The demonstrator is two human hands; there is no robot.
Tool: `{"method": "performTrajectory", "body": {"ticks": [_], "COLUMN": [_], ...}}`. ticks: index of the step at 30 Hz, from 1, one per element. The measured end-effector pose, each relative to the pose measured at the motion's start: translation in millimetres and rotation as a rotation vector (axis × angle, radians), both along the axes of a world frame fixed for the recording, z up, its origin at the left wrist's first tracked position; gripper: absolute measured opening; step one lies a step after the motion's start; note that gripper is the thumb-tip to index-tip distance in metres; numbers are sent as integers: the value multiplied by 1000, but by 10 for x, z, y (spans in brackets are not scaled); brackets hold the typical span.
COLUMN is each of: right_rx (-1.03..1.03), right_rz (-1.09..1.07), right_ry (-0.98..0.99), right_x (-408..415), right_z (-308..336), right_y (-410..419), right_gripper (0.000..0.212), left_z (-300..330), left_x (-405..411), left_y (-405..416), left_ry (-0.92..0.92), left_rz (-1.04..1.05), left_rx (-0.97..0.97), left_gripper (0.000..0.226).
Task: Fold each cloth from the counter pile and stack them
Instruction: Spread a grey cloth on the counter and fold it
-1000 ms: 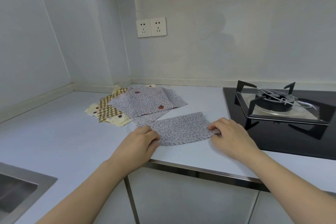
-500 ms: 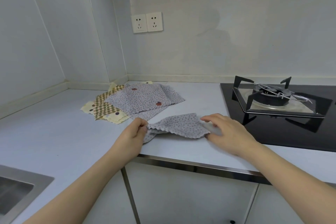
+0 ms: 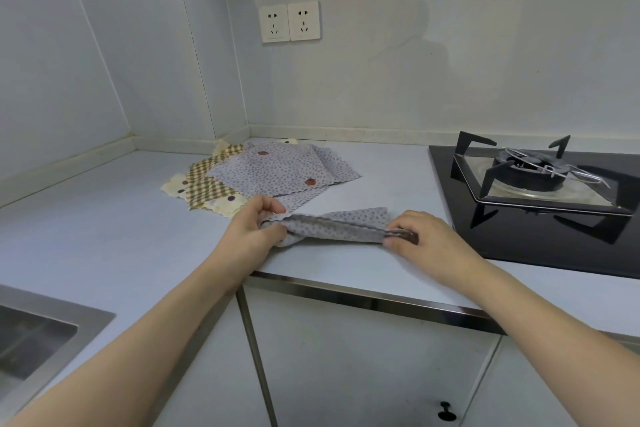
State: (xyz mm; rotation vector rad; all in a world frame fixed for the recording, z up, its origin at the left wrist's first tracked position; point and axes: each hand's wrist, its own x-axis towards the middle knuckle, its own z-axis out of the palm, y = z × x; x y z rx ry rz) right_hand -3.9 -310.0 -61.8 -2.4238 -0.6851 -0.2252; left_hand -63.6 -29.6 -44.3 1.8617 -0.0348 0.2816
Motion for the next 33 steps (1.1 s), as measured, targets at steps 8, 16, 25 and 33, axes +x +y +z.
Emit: {"method": "performTrajectory", "body": {"ticks": [8,16,25,33], "right_rx": [610,806,816,814], "right_rz": [-49,-56,-96,-263], "right_ry": [207,202,190,122], "right_x": [-72,-80,-61,-108], "right_z": [73,85,210,505], "right_y": [-92,-139,-93,-130], "right_gripper": [3,7,12,22], "left_z": [113,197,444,590], "left_x": [-33,-19,-127,-241], "left_y": [65,127,82,-57], "left_ry": [-90,-108,-293,-241], "left_rz": [-44,5,-14,-44], "left_rx": [29,84,412,668], "left_gripper": [17,7,19,12]}}
